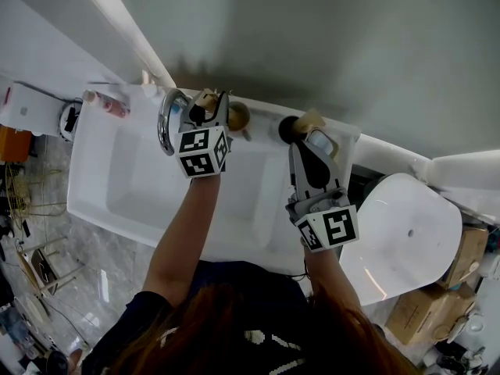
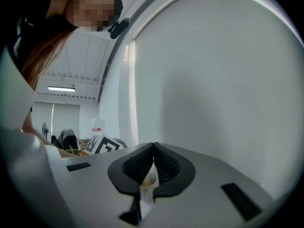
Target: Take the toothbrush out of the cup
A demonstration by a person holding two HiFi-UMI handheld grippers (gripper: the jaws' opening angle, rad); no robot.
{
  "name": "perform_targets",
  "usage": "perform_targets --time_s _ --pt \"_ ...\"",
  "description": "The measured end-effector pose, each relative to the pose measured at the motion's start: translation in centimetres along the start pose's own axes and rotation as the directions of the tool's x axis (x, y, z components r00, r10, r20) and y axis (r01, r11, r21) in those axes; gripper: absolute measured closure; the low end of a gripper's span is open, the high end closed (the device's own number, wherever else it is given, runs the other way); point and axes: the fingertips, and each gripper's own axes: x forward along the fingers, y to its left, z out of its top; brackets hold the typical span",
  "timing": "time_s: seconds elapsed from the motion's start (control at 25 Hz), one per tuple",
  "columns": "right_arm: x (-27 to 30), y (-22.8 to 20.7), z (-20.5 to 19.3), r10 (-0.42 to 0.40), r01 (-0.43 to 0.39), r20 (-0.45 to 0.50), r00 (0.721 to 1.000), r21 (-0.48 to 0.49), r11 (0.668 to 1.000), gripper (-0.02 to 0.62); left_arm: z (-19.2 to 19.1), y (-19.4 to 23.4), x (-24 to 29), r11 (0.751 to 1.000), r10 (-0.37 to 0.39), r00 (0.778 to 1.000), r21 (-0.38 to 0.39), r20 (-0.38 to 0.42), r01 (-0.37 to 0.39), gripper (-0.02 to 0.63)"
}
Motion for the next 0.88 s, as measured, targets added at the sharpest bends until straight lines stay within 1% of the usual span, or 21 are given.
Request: perform_targets --time_s 0.16,0.36,0.6,0.88 --pt "0.0 0.1 0.3 -0.002 0.002 0.004 1.000 -0.003 1.000 0.580 0.5 -0.9 -0.3 0.998 -0.051 0.999 0.033 0.004 0.051 0.482" --pt "-0.4 0.1 0.8 -0.008 0.008 0.016 1.000 -0.009 1.000 0.580 2.0 -2.0 -1.4 0.995 -0.083 0.996 0.059 0.042 0.081 0.526" --pt "-1.1 0.4 1.8 -0.017 0.018 0.044 0.999 -0.012 1.000 0.580 5.2 -3.0 -3.5 0.991 -0.117 0.989 0.082 0.091 0.110 0.534" --pt "-2.7 1.4 3.7 -0.021 0.024 0.085 0.996 -0.030 0.999 0.580 9.3 -5.4 -8.0 0.977 -0.157 0.977 0.169 0.147 0.132 0.535"
